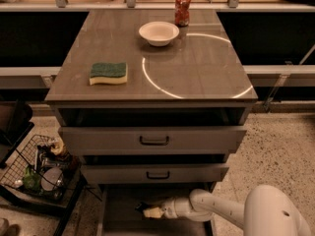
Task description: Place rxbar blueberry into bottom drawer
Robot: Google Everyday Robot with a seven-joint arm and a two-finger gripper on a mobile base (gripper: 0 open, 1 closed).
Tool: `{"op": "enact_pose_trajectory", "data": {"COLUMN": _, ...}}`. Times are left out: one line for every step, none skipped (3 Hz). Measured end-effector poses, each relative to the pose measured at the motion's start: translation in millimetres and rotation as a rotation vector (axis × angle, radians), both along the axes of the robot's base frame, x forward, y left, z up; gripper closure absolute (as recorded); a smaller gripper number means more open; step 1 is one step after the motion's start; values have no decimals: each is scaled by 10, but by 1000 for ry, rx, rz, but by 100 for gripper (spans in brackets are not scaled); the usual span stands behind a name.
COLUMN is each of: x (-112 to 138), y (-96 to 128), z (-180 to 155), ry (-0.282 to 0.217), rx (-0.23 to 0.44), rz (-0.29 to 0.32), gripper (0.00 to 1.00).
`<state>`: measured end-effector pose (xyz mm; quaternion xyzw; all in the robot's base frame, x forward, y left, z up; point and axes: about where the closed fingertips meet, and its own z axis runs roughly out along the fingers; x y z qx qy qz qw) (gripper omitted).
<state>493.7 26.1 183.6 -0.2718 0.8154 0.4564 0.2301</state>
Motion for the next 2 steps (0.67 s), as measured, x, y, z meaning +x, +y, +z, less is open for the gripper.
{"op": "enact_pose_trajectory", "data": {"x": -38, "y": 128, "z": -212, "ry": 19, "rx": -64, "rz": 37, "gripper": 100}}
{"op": "enact_pose_trajectory", "data": {"x": -73, "y": 293, "z": -417, "ry": 51, "rx": -102, "rz": 77, "gripper": 100}}
